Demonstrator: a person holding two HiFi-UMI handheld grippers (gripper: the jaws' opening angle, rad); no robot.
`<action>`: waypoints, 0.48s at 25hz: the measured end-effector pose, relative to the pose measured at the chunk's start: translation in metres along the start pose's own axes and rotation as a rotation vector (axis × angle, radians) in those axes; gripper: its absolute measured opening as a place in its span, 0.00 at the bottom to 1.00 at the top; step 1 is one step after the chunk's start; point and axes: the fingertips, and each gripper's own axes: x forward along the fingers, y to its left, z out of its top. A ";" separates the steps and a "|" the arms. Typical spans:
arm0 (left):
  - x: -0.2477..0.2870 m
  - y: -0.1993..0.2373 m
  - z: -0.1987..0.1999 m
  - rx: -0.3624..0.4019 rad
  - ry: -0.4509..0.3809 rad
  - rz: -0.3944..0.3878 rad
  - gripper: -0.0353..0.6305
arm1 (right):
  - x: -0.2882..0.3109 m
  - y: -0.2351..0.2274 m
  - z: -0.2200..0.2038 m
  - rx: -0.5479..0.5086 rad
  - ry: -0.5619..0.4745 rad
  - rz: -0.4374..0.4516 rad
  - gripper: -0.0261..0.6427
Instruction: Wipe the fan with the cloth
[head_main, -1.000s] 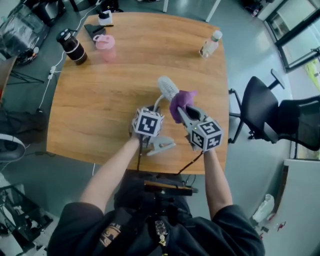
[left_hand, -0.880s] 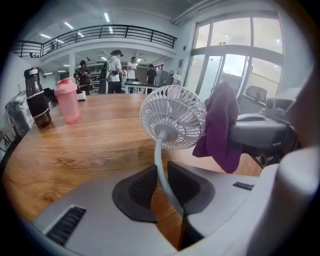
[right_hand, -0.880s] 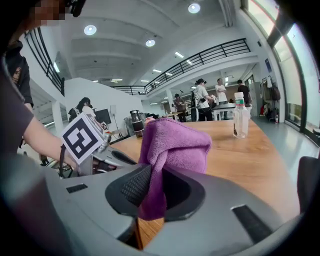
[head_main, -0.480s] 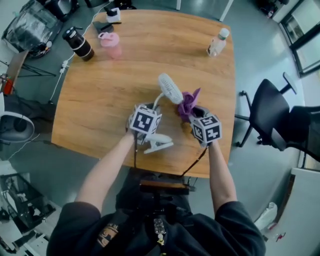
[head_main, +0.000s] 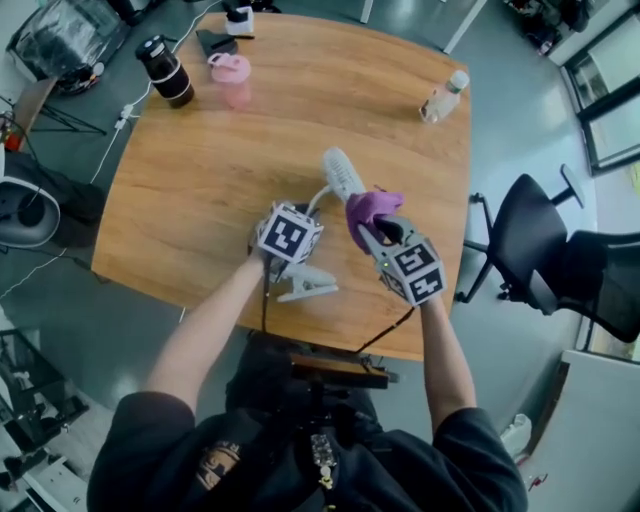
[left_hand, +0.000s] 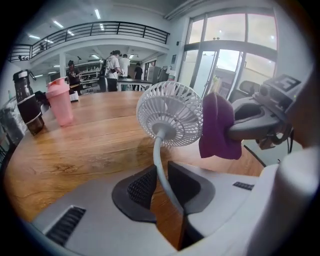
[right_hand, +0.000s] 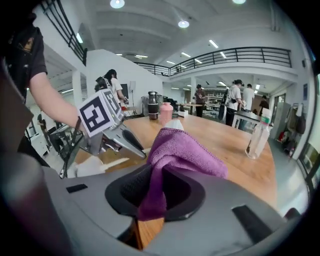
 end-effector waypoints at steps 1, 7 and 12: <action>0.000 -0.001 0.000 0.006 0.002 -0.007 0.17 | -0.002 0.004 0.010 -0.024 -0.009 0.009 0.15; 0.002 -0.008 -0.009 0.074 0.067 -0.051 0.18 | -0.002 0.013 0.057 -0.154 -0.011 0.066 0.15; -0.003 -0.006 -0.014 0.194 0.096 -0.092 0.18 | 0.005 0.022 0.076 -0.284 0.055 0.148 0.15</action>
